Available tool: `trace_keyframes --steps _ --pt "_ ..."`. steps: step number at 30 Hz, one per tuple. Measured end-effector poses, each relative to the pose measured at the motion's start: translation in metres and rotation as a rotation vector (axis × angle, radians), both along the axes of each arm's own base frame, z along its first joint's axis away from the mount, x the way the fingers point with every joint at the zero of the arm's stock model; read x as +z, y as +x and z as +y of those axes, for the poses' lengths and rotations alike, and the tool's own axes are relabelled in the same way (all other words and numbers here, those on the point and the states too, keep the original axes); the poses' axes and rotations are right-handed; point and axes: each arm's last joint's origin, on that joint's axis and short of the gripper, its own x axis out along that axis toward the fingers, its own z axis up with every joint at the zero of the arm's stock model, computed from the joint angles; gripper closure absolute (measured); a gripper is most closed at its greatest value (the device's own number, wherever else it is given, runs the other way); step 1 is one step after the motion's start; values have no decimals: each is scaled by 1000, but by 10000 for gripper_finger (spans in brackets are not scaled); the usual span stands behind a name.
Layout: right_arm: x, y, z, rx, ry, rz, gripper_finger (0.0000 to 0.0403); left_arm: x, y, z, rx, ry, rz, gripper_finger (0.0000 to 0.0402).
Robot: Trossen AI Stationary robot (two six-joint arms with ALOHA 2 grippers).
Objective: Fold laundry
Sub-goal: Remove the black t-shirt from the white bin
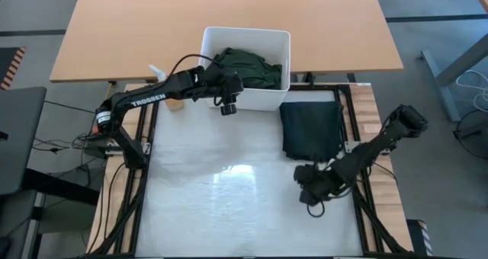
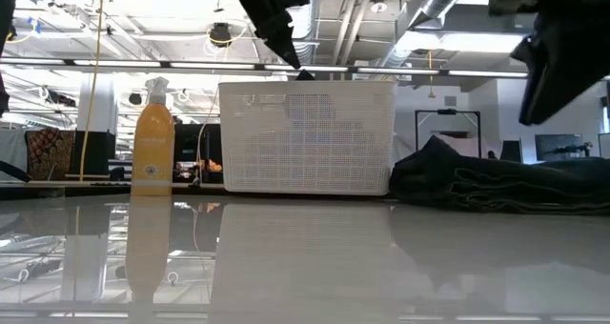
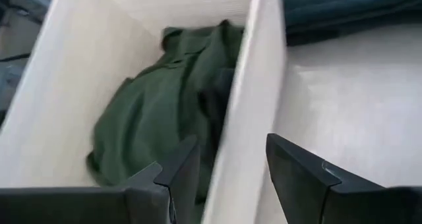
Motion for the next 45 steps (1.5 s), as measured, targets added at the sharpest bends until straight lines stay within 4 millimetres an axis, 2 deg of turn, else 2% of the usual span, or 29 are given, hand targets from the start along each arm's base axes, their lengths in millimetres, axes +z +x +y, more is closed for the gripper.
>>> trace_keyframes --steps 7,12,18,21,24,26,28,35,41,43,45 --pt "4 -1 15 65 -41 -118 281 -3 -6 19 29 -84 -59 237" --pt "5 -1 16 22 -72 -168 281 -11 0 29 25 -138 -106 237" --pt "6 -2 17 13 -78 -189 281 -25 15 36 51 -112 -106 239" --pt "6 -2 18 15 -83 -201 281 -25 15 36 49 -107 -107 263" --pt "6 -2 18 19 -88 -200 281 -23 15 36 49 -112 -106 320" --pt "6 -2 18 26 -96 -199 281 -18 14 34 34 -133 -103 366" --pt "6 -2 18 26 -108 -205 281 -12 13 35 32 -129 -109 390" --pt "6 -2 18 26 -117 -209 281 18 14 34 52 -115 -230 401" --pt "6 -2 18 24 -115 -209 281 34 11 34 89 -96 -274 401" --pt "6 -2 18 23 -114 -210 281 49 9 33 100 -72 -303 401" --pt "6 -2 18 23 -114 -210 281 75 4 27 90 -43 -368 401"
